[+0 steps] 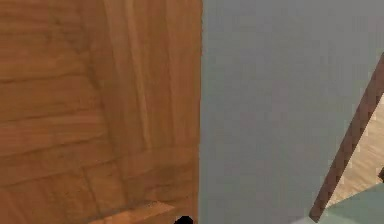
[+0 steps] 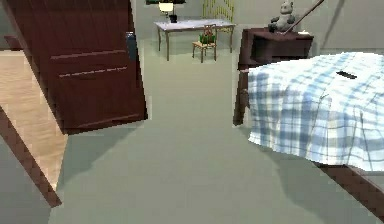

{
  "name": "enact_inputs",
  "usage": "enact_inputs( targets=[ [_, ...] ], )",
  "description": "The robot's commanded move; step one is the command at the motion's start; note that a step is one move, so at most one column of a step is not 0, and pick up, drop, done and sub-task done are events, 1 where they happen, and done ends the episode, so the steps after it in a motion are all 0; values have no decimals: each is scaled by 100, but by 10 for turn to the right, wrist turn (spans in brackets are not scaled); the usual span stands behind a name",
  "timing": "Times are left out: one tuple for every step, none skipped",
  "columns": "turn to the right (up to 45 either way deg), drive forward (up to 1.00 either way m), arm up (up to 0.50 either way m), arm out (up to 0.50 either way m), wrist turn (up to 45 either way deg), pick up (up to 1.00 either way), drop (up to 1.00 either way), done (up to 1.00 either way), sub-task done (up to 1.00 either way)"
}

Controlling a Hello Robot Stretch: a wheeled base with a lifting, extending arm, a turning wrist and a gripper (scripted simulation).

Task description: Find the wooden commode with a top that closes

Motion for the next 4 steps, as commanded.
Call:
enact_inputs(
  targets=[
    [450, 0, 0, 0, 0, 0, 0, 0, 0],
    [390, 0, 0, 0, 0, 0, 0, 0, 0],
    [0, 25, 0, 0, 0, 0, 0, 0, 0],
    [-240, 0, 0, 0, 0, 0, 0, 0, 0]
  ],
)
